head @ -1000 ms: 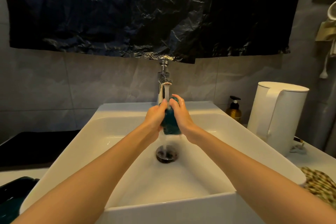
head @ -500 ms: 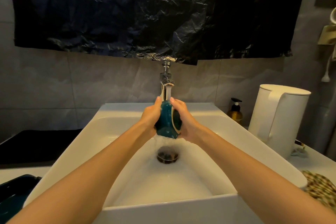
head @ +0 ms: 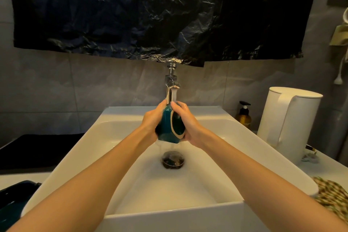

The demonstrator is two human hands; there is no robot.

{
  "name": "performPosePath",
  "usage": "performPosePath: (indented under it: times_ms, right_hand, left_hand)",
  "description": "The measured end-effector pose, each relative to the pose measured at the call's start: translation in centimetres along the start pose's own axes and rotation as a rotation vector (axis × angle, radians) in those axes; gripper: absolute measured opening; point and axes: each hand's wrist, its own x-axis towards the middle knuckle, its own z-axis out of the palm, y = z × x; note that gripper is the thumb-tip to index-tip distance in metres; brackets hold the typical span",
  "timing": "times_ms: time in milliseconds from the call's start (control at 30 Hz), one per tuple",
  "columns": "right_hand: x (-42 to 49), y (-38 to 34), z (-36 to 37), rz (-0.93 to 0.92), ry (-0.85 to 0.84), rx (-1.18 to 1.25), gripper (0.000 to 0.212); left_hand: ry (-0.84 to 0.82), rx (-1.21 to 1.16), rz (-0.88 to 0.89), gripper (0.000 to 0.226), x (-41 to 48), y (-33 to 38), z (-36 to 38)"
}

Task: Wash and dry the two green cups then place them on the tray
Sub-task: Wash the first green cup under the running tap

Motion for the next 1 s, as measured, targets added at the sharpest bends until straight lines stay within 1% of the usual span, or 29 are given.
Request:
performPosePath:
  times_ms: [67, 100, 233, 300, 367, 433, 467, 533, 633, 767, 833, 867, 933, 1000]
  right_hand:
    - [0.0, 0.0, 0.3, -0.029, 0.001, -0.022, 0.049]
    - [0.1, 0.0, 0.6, -0.032, 0.023, -0.02, 0.046]
    - [0.4, -0.3, 0.9, 0.019, 0.124, 0.063, 0.019]
    - [0.2, -0.5, 0.5, 0.049, 0.111, 0.125, 0.016]
    - [0.2, -0.3, 0.0, 0.027, 0.06, 0.071, 0.02]
    - [-0.1, -0.2, 0.0, -0.018, 0.003, -0.01, 0.036]
    - [-0.2, -0.3, 0.0, -0.021, -0.001, -0.015, 0.043]
    - [0.0, -0.4, -0.2, 0.021, -0.003, 0.01, 0.05]
    - [0.1, -0.7, -1.2, 0.134, -0.074, 0.07, 0.043]
    - [0.6, 0.1, -2.9, 0.196, -0.109, 0.132, 0.05]
    - [0.7, 0.5, -3.3, 0.2, -0.199, 0.2, 0.054]
    - [0.7, 0.7, -3.5, 0.205, -0.262, 0.248, 0.053]
    - [0.4, 0.8, -3.4, 0.216, -0.367, 0.356, 0.043]
    - [0.2, 0.7, -3.5, 0.204, -0.414, 0.414, 0.036]
  left_hand:
    - [-0.005, -0.041, 0.0, 0.046, 0.2, 0.1, -0.3]
    - [-0.004, -0.042, 0.002, 0.045, 0.3, 0.0, -0.4]
    - [-0.002, -0.025, 0.033, 0.038, 0.5, -0.5, -0.1]
    - [0.015, -0.018, 0.019, 0.038, 0.5, -0.3, -0.3]
    - [0.012, -0.005, 0.01, 0.041, 0.5, -0.1, -0.7]
    - [-0.004, 0.007, -0.006, 0.047, 0.4, 0.1, -1.0]
    - [-0.014, 0.009, -0.011, 0.048, 0.4, 0.1, -1.1]
    - [-0.014, 0.011, 0.003, 0.045, 0.5, 0.0, -1.3]
    - [-0.012, 0.05, 0.023, 0.038, 0.7, -0.1, -1.3]
    - [-0.077, 0.074, 0.01, 0.041, 0.4, 0.1, -1.6]
    - [-0.133, 0.04, -0.003, 0.037, 0.0, 0.4, -1.6]
    - [-0.158, 0.02, -0.009, 0.034, -0.1, 0.5, -1.7]
    - [-0.185, -0.015, -0.02, 0.031, -0.3, 0.6, -1.9]
    - [-0.182, -0.04, -0.031, 0.031, -0.2, 0.5, -2.3]
